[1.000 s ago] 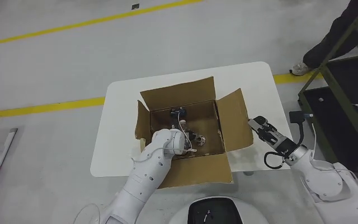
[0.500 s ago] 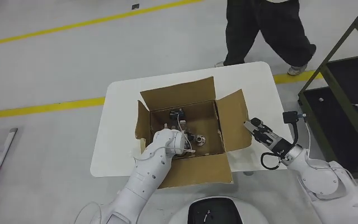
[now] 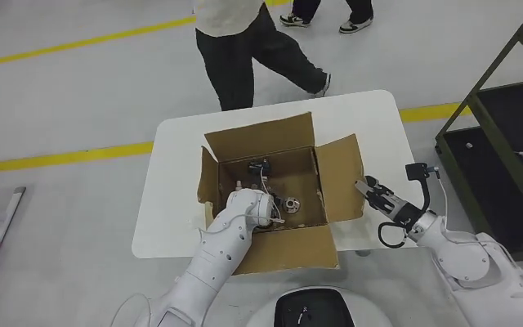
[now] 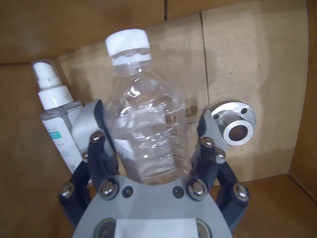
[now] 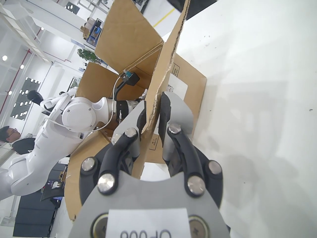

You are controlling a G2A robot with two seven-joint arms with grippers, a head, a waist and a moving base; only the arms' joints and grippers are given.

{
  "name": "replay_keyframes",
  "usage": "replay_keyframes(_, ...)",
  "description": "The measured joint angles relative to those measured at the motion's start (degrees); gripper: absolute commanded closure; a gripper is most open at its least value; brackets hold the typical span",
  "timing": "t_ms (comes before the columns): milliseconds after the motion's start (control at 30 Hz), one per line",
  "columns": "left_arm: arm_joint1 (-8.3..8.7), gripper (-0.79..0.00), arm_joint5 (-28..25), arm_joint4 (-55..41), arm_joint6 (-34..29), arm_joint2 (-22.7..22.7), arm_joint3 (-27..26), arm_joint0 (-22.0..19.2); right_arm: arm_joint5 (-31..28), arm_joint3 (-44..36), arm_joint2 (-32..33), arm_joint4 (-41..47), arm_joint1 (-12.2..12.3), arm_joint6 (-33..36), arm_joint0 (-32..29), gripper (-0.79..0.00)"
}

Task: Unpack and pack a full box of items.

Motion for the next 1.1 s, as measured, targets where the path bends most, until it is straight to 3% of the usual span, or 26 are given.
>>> replay_keyframes(33,-0.06,-0.015,0.0,0.1,0.0,0.0,0.1,0.0,0.0,0.2,-0.1,0.4,0.0,0.0,0.1,0.000)
replay_keyframes(67,-0.12,0.000,0.0,0.2,0.1,-0.1,0.2,0.0,-0.1,0.4,-0.1,0.9,0.0,0.0,0.1,0.000)
replay_keyframes(267,-0.28,0.000,-0.1,0.7,0.5,-0.9,0.3,0.2,-1.4,1.7,0.0,4.9,-0.2,-0.7,0.2,0.000)
replay_keyframes(433,-0.14,0.000,-0.7,0.9,0.1,-2.4,-3.1,0.5,-2.8,2.3,1.0,7.6,-0.2,-1.6,0.3,0.000)
replay_keyframes(733,1.26,0.000,-3.7,0.8,-3.0,-8.0,-16.7,3.1,-3.2,2.4,3.2,8.3,0.0,-2.9,-0.2,0.000)
replay_keyframes(1100,4.83,0.000,-4.6,8.3,-9.8,-22.9,-33.3,8.6,-3.1,1.9,6.7,8.2,0.5,-2.7,-1.2,0.000)
